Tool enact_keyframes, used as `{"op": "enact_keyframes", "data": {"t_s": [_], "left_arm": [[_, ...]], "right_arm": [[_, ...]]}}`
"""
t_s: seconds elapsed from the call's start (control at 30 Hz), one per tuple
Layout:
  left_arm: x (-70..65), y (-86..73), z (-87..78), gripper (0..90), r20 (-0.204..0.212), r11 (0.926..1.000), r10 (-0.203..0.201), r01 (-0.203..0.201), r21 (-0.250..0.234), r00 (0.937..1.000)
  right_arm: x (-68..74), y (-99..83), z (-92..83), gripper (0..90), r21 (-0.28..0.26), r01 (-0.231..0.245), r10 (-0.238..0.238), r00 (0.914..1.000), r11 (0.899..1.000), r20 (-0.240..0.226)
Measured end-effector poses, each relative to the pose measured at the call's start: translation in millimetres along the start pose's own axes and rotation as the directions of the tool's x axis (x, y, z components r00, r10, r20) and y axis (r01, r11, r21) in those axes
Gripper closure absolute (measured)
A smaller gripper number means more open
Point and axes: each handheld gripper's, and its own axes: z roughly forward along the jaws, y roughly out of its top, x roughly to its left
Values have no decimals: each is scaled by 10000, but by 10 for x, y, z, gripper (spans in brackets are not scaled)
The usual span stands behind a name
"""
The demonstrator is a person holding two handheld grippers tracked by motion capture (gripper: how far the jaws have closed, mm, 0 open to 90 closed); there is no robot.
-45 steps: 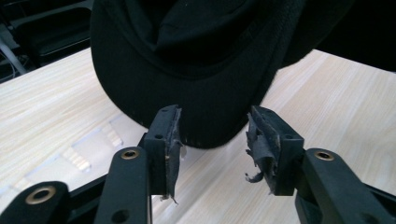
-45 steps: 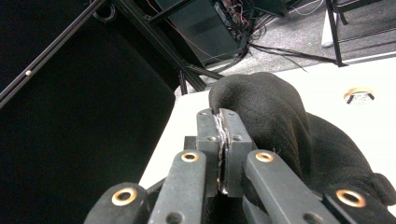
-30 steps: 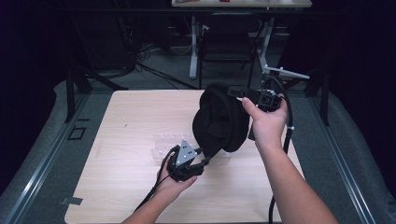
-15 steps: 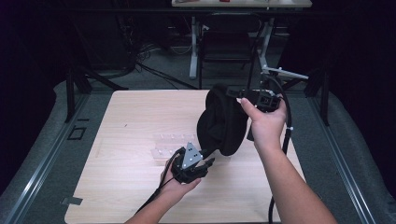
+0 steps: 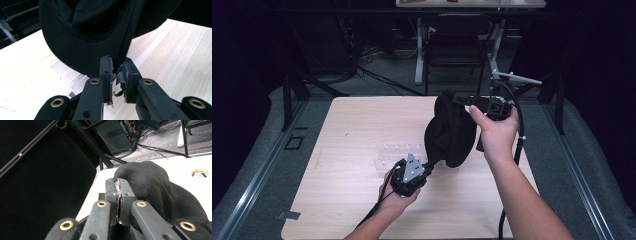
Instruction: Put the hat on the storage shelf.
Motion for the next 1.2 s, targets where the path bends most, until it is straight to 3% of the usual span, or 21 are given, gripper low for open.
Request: {"op": "enact_keyframes", "data": {"t_s": [0.3, 0.47, 0.77, 1.03, 1.2], "left_arm": [[27, -48, -27, 831, -3, 9998, 110, -110, -194, 9999], [95, -93, -54, 833, 233, 9993, -196, 203, -307, 9995], [129, -117, -53, 837, 434, 9990, -138, 156, -417, 9990], [173, -177, -91, 839, 517, 9978, -313, 343, -566, 9982], [212, -227, -93, 840, 779, 9959, -423, 482, -759, 9961]], "right_arm": [[80, -3, 27, 883, 83, 165, -164, 9998, 9998, -141], [108, -10, 44, 883, 113, 215, -213, 9996, 9997, -190], [144, -23, 84, 884, 141, 232, -227, 9991, 9996, -371], [200, -46, 135, 884, 223, 256, -243, 9980, 9994, -578], [233, -62, 152, 884, 271, 287, -269, 9974, 9992, -669]]}}
